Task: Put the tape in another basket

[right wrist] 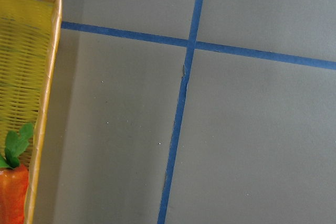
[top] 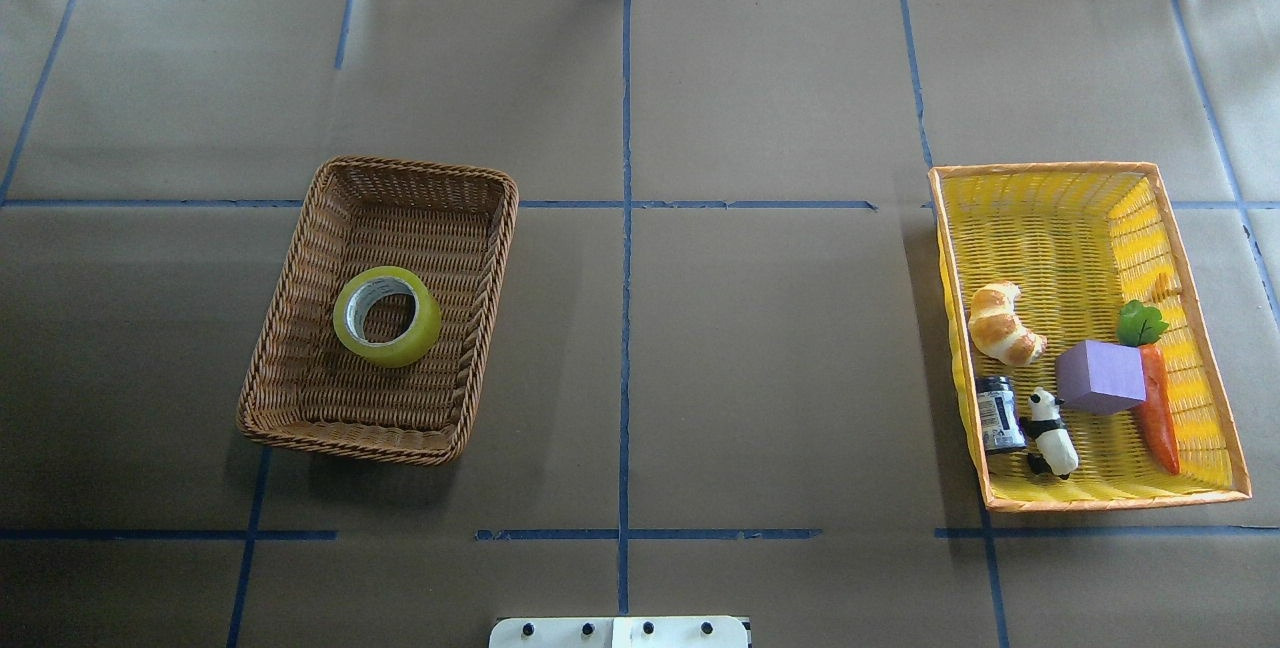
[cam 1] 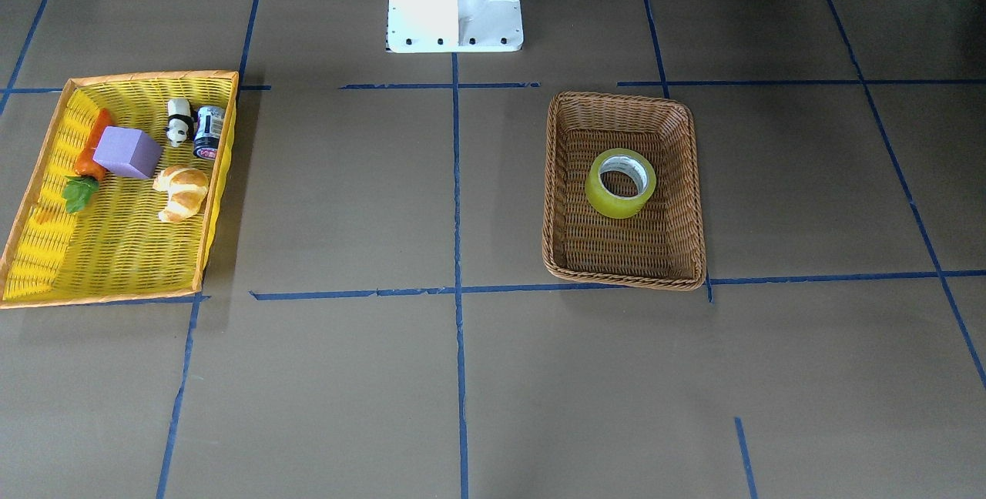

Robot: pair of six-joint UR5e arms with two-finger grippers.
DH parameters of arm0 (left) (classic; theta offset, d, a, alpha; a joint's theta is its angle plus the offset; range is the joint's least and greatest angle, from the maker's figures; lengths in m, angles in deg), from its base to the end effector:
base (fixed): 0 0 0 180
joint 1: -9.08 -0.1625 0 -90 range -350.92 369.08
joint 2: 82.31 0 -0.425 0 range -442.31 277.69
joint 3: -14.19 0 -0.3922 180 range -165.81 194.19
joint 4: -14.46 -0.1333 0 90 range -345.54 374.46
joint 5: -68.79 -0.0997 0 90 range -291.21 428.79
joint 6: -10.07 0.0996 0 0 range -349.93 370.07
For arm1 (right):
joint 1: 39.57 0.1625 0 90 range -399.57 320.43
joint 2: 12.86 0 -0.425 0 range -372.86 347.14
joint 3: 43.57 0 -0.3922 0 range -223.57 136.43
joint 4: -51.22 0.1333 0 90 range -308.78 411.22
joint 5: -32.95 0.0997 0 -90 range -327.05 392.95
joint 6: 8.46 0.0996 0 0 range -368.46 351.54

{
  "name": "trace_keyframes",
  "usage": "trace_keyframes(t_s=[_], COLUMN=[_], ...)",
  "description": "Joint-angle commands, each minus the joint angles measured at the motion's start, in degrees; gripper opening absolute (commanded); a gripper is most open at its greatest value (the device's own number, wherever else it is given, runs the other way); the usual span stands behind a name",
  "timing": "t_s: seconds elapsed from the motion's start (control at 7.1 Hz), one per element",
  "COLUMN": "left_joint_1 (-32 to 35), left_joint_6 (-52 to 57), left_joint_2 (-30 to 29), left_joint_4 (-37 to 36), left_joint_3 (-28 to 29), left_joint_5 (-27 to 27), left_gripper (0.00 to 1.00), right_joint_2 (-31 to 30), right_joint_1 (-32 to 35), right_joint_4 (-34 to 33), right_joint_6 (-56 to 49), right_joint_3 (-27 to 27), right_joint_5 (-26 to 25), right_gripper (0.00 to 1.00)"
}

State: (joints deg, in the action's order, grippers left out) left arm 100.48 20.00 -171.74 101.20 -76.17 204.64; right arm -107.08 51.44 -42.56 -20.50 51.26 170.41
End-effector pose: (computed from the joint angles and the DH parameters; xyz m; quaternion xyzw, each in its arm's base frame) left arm -0.0736 -0.4816 0.6642 0.0107 0.3902 0.0567 0.9189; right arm 0.0680 -0.4556 0.6549 0.0206 -0.4025 -0.0769 0.9119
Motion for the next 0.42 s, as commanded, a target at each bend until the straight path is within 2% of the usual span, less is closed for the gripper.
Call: trace_keyframes(t_s=[0.0, 0.28], left_joint_1=[0.0, 0.0], left_joint_6=[0.0, 0.09], left_joint_2=[-0.05, -0.13], left_joint_4=[0.0, 0.0], left_joint_3=[0.01, 0.01], left_joint_5=[-0.06, -0.06], left_gripper=[1.0, 1.0], right_joint_2=[0.01, 0.01], right_joint_1=[0.13, 0.31], right_joint_4=[0.0, 0.0], right_joint_6=[0.0, 0.0], right_joint_3=[0.09, 0.09], right_joint_5=[0.0, 0.0], right_gripper=[1.0, 1.0])
